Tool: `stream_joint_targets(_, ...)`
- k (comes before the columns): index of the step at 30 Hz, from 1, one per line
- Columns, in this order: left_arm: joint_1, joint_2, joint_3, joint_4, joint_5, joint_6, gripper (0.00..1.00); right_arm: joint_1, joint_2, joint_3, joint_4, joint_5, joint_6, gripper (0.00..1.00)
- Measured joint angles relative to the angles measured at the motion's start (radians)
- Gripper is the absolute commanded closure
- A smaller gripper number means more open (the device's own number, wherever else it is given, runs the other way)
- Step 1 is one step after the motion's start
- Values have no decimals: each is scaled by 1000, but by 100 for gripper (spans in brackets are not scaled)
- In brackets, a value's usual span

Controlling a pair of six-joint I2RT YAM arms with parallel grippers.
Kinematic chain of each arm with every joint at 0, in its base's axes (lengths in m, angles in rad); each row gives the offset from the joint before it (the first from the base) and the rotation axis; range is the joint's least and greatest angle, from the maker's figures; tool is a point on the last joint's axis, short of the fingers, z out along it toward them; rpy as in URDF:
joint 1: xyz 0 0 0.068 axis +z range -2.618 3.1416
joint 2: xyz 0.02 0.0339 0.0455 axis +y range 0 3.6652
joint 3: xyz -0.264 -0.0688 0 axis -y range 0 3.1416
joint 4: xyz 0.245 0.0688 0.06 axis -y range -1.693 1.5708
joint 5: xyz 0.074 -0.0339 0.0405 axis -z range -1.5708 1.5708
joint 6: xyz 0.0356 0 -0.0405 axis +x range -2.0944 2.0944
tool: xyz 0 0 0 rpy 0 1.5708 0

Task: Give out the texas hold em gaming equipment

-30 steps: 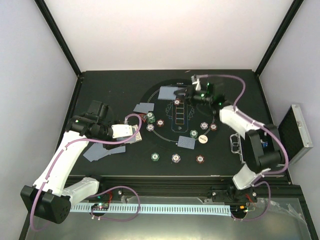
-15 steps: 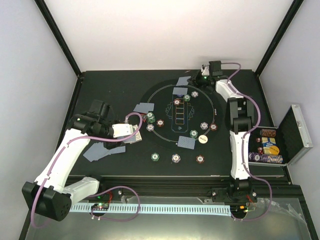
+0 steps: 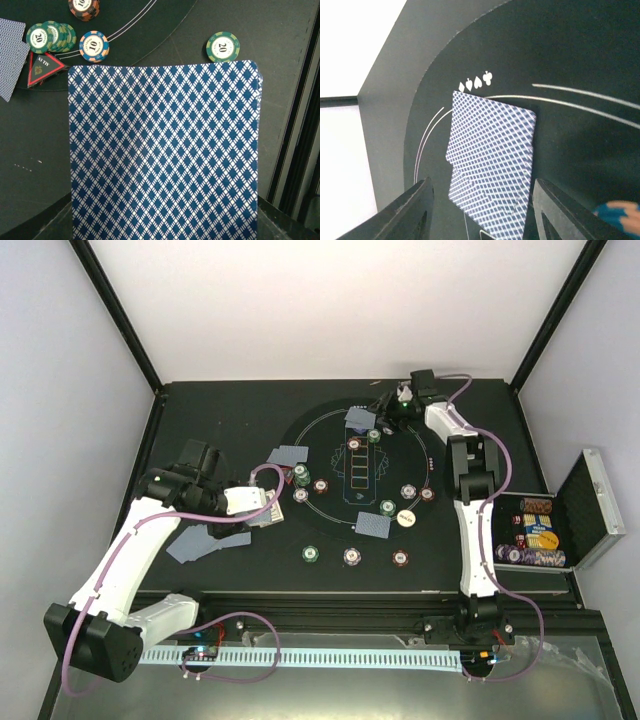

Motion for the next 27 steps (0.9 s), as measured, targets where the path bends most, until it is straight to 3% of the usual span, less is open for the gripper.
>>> stream_joint_targets(3,0,0,0,0,1,-8,99,0,-29,-13,-47,19,-38,41)
stream_joint_targets(7,0,-1,0,-4,3,-13,98,0,-172,-149,-87,49,-81,35)
stream_joint_targets(13,0,-18,0,-7,2,-15,99,48,-628,-611,35,69,-87,20)
stream_joint_targets(19,0,-39,-1,-7,2,-15,99,326,-951,-980,246,60,4,13)
stream_joint_targets(27,0,-59,-39,-6,3,-15,98,632,-1086,-1281,547,35,222,15)
